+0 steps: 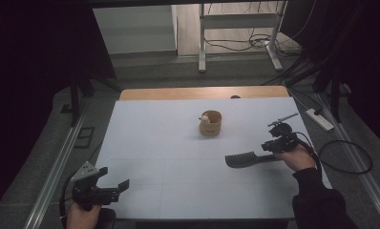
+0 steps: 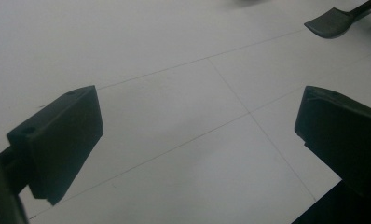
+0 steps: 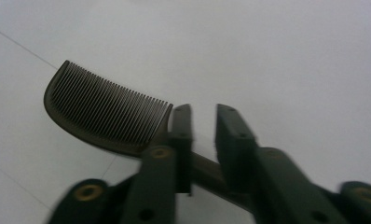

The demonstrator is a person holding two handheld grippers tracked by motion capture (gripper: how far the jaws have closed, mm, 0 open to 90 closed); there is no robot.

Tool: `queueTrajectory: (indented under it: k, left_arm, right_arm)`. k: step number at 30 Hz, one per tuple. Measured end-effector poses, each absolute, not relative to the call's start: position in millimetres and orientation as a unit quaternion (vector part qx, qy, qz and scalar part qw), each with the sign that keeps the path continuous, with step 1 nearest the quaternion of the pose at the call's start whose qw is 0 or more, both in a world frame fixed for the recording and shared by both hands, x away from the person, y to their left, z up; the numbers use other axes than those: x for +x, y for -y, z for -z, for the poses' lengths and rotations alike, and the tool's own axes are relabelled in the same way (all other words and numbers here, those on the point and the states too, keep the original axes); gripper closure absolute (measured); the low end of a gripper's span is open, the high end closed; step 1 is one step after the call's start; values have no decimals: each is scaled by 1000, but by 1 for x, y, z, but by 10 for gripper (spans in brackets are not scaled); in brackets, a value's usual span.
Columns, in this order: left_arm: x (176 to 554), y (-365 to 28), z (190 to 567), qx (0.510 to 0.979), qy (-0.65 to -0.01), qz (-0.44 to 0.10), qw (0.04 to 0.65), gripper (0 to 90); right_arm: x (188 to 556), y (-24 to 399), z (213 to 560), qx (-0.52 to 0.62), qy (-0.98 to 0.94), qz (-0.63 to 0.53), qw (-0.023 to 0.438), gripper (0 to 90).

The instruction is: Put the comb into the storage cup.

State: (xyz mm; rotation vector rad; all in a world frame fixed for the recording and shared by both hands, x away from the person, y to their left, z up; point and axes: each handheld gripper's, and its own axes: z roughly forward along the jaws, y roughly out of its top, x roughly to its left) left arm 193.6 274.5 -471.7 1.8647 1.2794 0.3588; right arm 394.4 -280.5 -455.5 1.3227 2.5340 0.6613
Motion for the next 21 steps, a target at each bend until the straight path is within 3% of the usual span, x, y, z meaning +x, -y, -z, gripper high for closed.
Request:
queueTrajectory:
  k: [2, 21]
  left_arm:
    - [193, -274, 472, 742, -509, -143, 413, 15]
    - [193, -273, 472, 745, -508, -146, 407, 17]
  right_arm:
    - [396, 280, 456, 440, -864, -226, 98, 897]
    - [404, 285, 481, 437, -872, -190, 113, 897]
